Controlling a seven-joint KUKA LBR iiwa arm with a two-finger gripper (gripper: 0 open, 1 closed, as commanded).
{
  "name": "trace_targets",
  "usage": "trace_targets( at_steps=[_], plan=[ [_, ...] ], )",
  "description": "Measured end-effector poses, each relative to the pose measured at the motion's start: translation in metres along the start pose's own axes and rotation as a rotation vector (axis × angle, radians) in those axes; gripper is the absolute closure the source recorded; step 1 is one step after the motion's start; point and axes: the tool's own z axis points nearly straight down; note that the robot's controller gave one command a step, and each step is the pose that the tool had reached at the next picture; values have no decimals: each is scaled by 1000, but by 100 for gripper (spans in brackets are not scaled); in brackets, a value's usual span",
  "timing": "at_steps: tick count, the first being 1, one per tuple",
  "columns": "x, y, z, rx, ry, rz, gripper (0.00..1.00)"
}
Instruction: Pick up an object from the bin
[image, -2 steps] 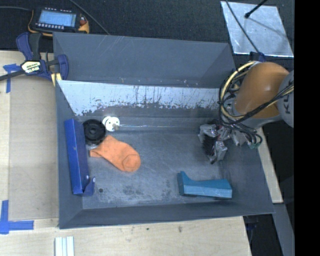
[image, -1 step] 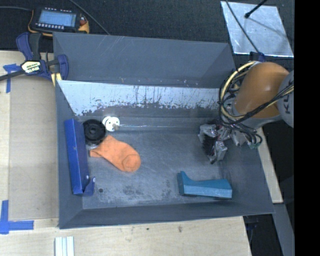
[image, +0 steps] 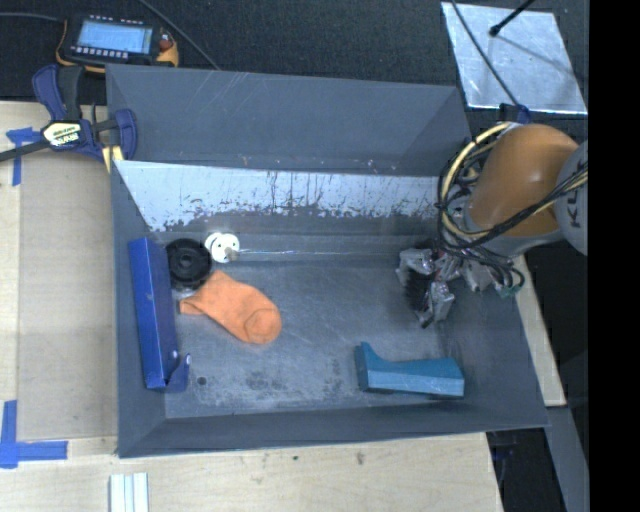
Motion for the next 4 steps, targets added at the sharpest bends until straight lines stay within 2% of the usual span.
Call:
trace_targets(
  at_steps=[4],
  plan=[
    [0,0,0,0,0,0,100]
  ],
)
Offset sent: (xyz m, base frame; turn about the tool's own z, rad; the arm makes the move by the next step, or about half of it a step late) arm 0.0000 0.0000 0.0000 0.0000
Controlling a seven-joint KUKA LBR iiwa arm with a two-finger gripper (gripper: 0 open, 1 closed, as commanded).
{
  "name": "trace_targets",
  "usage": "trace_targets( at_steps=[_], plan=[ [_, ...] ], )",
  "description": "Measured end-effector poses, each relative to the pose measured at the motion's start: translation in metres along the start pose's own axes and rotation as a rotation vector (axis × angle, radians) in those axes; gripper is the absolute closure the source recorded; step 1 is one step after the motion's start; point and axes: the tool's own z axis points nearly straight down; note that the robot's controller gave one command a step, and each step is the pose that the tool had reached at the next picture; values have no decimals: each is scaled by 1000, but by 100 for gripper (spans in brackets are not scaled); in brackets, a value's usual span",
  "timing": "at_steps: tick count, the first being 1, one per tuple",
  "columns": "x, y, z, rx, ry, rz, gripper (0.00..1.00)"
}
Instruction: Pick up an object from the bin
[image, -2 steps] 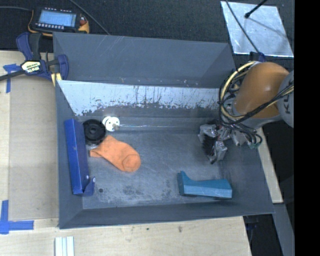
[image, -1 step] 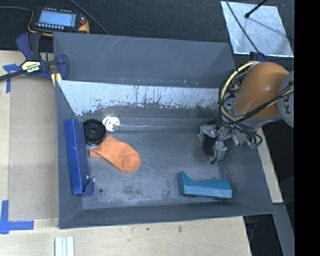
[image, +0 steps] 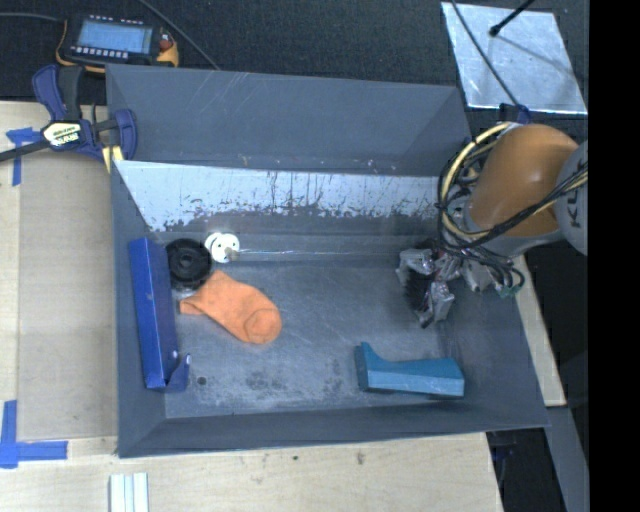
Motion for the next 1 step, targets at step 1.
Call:
trace_targets(
  at_steps=[1],
  plan=[
    [0,0,0,0,0,0,100]
  ],
)
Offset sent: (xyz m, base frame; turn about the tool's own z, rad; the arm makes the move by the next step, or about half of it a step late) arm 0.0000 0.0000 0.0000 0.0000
